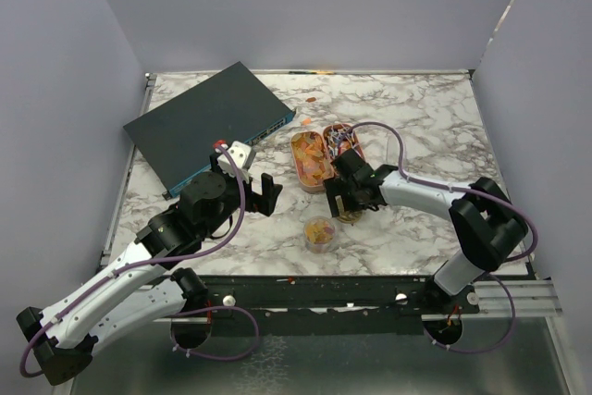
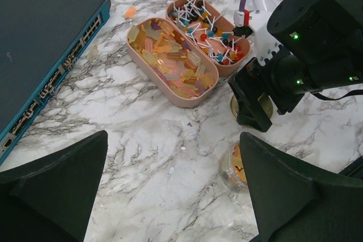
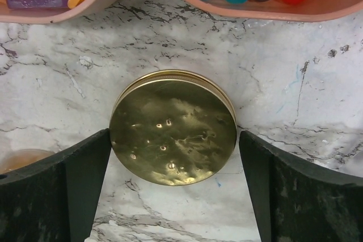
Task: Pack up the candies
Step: Pick up the bottle lid at the center of the board.
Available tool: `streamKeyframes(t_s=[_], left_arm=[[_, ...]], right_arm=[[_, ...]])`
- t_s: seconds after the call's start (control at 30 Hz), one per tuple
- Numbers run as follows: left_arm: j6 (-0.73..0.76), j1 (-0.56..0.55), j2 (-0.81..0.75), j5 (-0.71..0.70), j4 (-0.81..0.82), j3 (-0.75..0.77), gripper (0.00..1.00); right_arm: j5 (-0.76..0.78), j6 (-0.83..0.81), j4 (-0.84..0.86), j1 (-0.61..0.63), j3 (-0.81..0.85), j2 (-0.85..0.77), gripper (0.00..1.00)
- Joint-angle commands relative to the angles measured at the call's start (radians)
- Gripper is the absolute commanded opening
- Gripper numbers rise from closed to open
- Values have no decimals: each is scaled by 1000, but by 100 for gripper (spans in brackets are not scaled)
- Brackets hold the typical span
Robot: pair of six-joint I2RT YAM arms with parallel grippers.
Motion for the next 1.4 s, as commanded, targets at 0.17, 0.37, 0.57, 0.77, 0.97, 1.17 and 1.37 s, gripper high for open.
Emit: streamKeyframes(t_s=[0.17, 0.37, 0.57, 0.77, 0.97, 1.17, 1.37], left_arm=[[14, 6, -5, -4, -8, -3, 99], [14, 5, -14, -7, -8, -4, 99], [14, 5, -15, -7, -8, -4, 99], [12, 7, -16, -8, -7, -4, 99], [13, 6, -16, -11, -8, -4, 99], [10, 6, -31, -27, -8, -7, 99], [7, 5, -40, -30, -10, -7, 99]], right_arm=[[42, 7, -32, 15, 54, 28, 77], [49, 2, -63, 16, 70, 1, 68], [59, -21, -137, 16, 95, -89, 67], [60, -68, -222, 30, 140, -174, 66], [-19, -104, -260, 82, 181, -208, 64], [-78, -113, -264, 174, 203, -187, 63], [-87, -111, -274, 257, 216, -130, 63]])
